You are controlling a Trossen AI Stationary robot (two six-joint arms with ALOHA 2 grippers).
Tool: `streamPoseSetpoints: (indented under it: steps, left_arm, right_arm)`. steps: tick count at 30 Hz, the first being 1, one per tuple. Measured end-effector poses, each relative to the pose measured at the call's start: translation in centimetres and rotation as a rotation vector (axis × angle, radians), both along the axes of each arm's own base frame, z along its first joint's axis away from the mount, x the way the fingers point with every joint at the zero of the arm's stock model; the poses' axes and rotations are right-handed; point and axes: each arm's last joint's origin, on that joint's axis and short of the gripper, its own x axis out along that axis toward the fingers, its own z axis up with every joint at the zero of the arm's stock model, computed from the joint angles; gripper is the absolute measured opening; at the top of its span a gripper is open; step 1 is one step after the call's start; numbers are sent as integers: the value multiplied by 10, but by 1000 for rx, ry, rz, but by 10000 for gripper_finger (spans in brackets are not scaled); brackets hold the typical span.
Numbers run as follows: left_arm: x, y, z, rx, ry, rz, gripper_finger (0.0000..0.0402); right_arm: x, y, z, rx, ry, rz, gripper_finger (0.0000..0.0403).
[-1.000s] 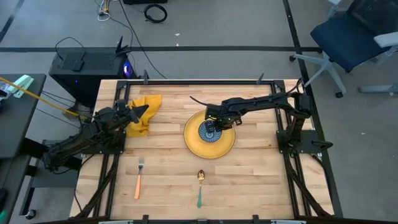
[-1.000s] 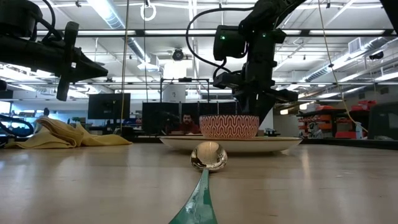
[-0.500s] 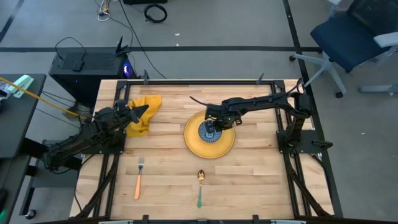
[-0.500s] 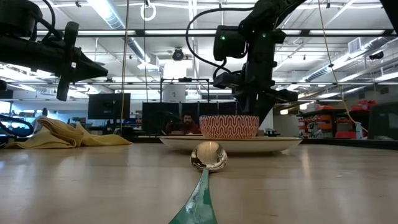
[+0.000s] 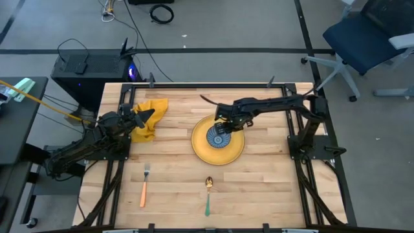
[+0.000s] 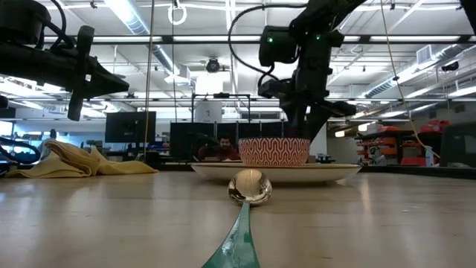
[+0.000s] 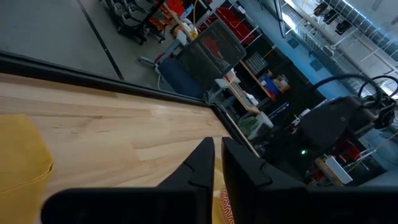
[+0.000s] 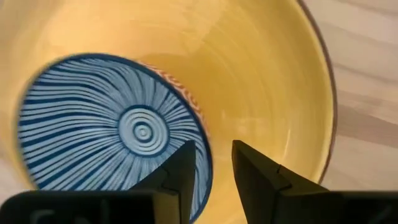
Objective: Set table place
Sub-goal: Put the orange fork to the left side of the gold plate
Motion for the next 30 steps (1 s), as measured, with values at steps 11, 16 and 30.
streamPoseSetpoints:
  steps: [11,16,30]
  left_arm:
    - [0,0,0,0,0,0,36]
    - [0,0,0,0,0,0,40]
    - [-1,1,0,26,18,33,36]
  right_arm:
    - [-52,8,95,-86,-274,77,112]
    - [-104,38,154,-164,-517,190,110]
    - [-200,137,202,-312,-849,439,108]
